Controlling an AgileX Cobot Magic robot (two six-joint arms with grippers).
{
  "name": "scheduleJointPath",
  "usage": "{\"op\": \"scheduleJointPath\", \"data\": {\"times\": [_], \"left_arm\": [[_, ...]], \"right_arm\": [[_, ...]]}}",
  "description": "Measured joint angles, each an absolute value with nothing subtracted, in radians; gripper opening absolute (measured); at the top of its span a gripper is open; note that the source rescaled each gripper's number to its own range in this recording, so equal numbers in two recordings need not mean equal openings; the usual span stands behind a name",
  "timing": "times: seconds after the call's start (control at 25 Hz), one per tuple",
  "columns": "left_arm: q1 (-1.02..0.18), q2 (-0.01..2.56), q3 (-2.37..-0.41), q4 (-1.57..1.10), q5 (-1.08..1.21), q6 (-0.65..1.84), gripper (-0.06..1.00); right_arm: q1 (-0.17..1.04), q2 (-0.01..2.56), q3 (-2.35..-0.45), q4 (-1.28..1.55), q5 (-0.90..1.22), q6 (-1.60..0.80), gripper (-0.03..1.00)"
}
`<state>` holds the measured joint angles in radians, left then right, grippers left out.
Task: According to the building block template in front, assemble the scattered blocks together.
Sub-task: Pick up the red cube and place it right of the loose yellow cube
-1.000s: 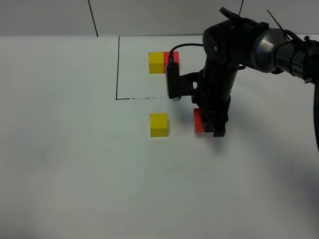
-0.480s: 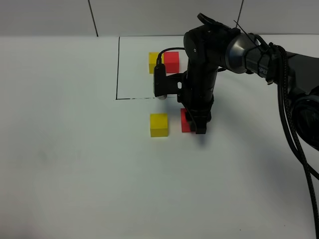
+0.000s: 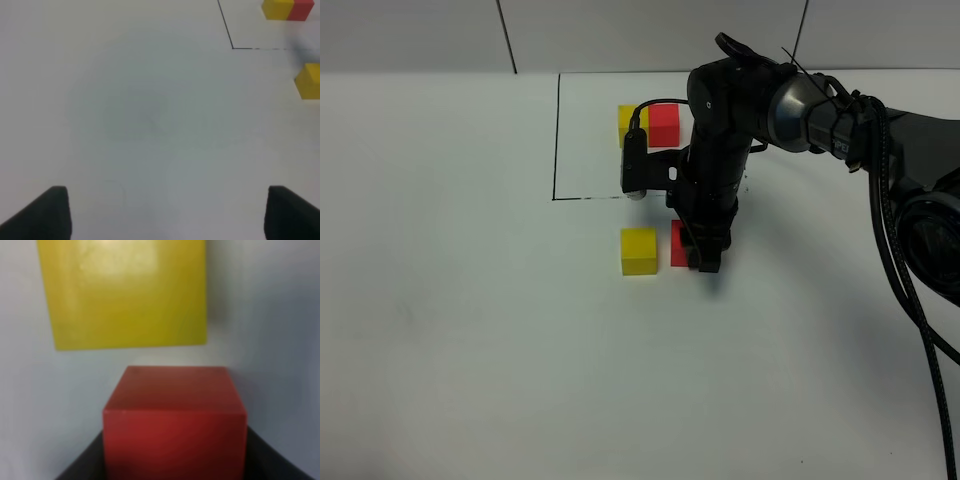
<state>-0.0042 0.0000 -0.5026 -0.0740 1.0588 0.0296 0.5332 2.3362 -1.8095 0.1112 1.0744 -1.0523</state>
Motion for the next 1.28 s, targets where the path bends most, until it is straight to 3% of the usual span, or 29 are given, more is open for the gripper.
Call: {"op": "scheduleJointPath", "data": {"times": [1.28], "left_arm": [[-0.004,0.000,-0.503,-0.074,1.059,0.030,0.67]], "right_arm": [[0.574,2.359,-1.819,0.118,1.085,-0.998,0.00]]}}
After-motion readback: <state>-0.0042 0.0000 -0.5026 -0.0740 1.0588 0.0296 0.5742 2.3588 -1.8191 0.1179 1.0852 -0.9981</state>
